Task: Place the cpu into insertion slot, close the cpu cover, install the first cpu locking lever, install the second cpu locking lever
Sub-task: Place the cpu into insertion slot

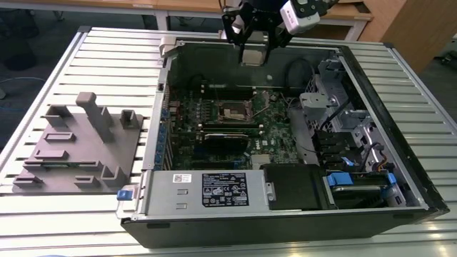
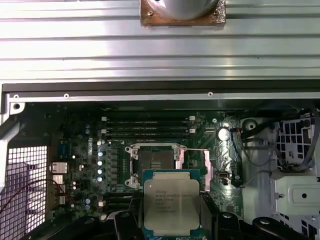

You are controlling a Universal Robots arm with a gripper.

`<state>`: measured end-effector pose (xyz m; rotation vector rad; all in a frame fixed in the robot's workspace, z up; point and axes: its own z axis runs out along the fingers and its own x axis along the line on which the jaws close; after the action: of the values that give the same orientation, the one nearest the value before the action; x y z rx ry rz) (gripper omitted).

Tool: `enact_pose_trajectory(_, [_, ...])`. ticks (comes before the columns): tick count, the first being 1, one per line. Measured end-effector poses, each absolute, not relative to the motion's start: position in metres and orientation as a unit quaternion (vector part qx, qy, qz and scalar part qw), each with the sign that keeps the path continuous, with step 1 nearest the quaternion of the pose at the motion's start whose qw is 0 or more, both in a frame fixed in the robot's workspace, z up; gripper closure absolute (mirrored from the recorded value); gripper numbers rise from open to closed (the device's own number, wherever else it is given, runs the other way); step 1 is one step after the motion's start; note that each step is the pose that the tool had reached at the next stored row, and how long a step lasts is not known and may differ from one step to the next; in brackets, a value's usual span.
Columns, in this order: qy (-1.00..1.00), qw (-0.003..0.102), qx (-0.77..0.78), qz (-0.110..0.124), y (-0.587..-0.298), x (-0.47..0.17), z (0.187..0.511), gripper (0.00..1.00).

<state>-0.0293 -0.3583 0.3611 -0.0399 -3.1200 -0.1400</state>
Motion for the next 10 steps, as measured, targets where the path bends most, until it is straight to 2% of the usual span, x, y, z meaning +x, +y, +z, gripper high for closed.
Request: enact_pose_trajectory(10, [-0.999,0.009,-0.013,-0.045,-0.3583,-0.0294,0.3547,0.46])
